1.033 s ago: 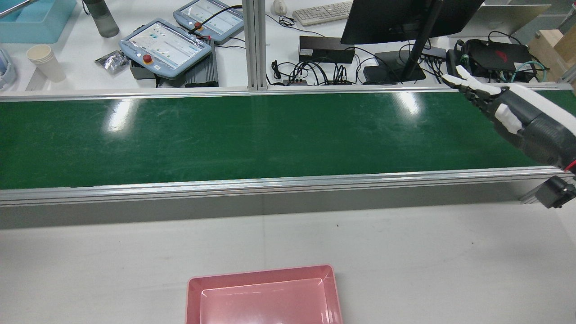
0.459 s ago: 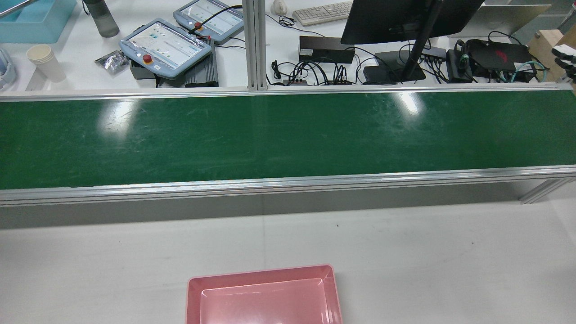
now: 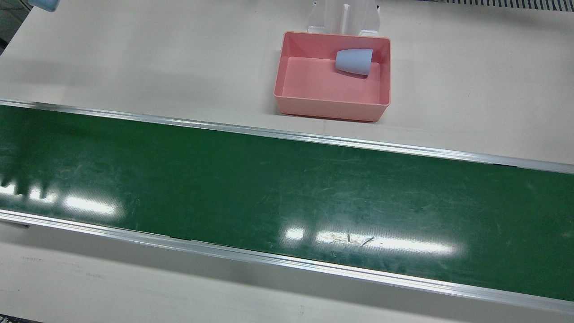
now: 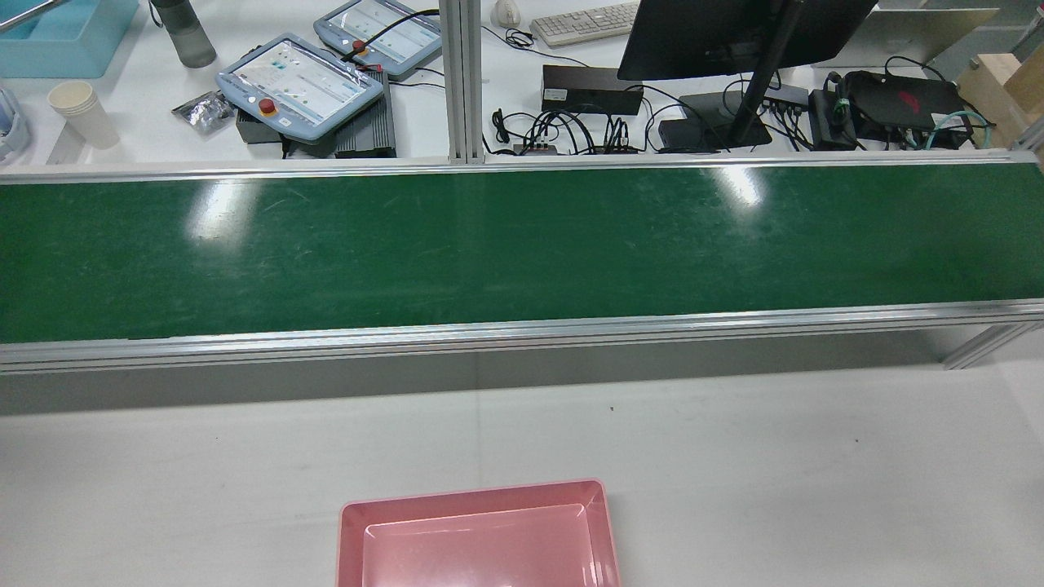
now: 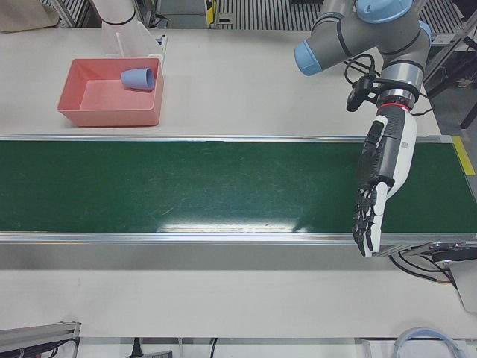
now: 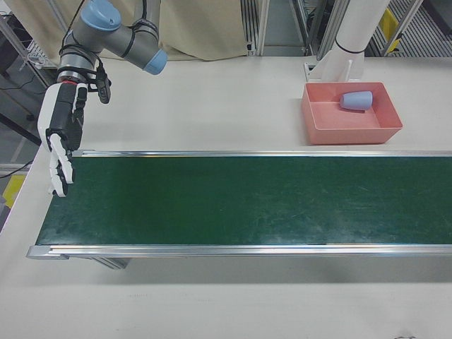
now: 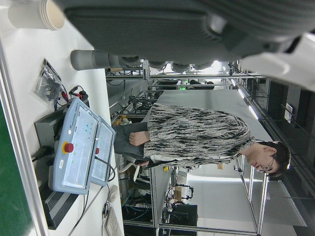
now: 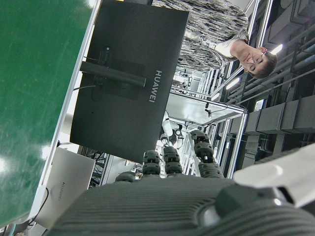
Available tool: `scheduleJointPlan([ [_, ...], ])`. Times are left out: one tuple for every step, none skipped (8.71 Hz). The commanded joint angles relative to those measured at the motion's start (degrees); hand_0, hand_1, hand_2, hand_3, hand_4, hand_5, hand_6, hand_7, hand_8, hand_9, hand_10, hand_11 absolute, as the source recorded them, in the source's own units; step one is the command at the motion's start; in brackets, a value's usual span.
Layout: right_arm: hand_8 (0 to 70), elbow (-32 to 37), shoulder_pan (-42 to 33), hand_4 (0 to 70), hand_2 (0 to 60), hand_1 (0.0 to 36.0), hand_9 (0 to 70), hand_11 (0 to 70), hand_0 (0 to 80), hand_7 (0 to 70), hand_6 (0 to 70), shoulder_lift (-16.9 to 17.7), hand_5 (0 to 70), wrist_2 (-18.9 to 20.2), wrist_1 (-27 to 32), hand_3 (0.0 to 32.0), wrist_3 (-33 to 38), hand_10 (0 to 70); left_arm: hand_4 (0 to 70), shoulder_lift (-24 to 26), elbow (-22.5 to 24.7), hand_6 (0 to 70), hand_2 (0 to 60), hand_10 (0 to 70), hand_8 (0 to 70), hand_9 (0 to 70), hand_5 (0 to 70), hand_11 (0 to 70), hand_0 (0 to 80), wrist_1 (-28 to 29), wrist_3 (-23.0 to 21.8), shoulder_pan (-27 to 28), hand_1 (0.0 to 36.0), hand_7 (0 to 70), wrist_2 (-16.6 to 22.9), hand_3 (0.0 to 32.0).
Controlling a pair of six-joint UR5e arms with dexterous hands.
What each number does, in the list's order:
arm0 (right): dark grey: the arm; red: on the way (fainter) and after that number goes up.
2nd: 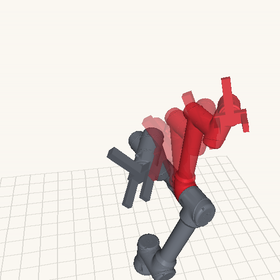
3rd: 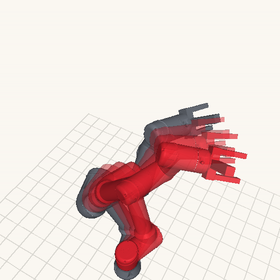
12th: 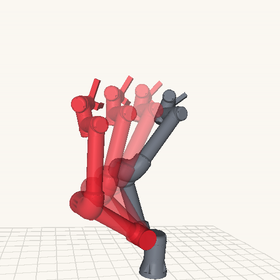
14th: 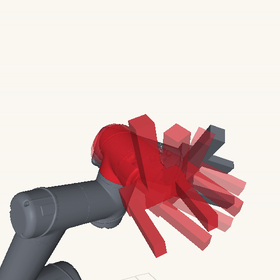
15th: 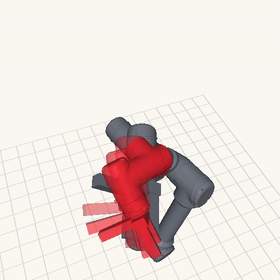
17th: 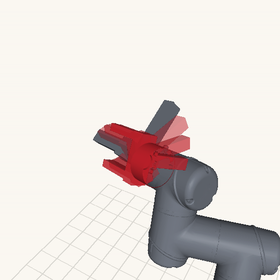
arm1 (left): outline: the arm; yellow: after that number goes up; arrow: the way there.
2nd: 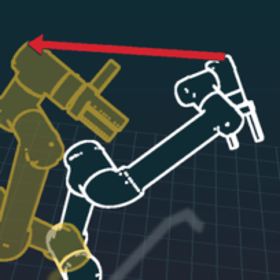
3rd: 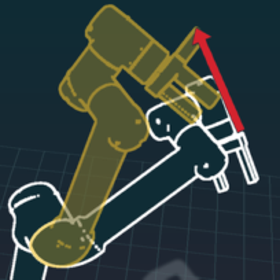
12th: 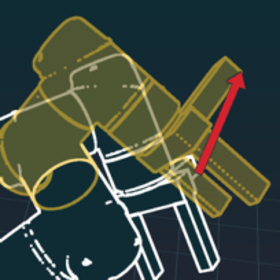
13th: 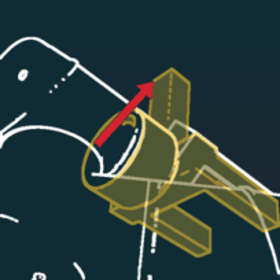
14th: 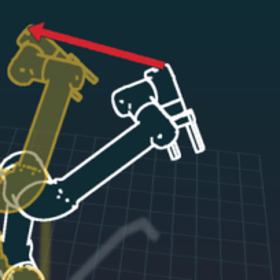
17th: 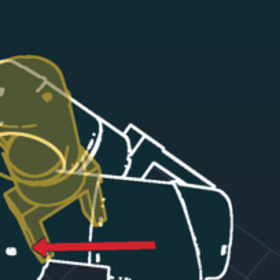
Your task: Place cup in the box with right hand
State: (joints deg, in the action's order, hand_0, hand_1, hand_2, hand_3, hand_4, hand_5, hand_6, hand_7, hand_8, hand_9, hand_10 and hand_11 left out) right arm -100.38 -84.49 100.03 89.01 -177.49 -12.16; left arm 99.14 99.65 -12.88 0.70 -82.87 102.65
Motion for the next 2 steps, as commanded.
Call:
scheduleJointPlan([
  [4.8, 0.19, -1.45, 0.0, 0.0, 0.0, 10.6, 0.0, 8.6, 15.3, 3.8, 1.13, 0.0, 0.28, 1.01, 0.0, 1.08, 0.0, 0.0, 0.00, 0.02, 0.0, 0.0, 0.0, 0.0, 0.0, 0.0, 0.0, 0.0, -0.04, 0.00, -0.02, 0.0, 0.0, 0.00, 0.0],
  [4.2, -1.73, -1.99, 0.0, 0.0, 0.0, 10.2, 0.0, 11.3, 15.4, 3.8, 2.35, 0.0, 0.46, 0.92, 0.0, 0.99, 0.0, 0.0, 0.00, 0.02, 0.0, 0.0, 0.0, 0.0, 0.0, 0.0, 0.0, 0.0, -0.04, 0.00, -0.02, 0.0, 0.0, 0.00, 0.0],
])
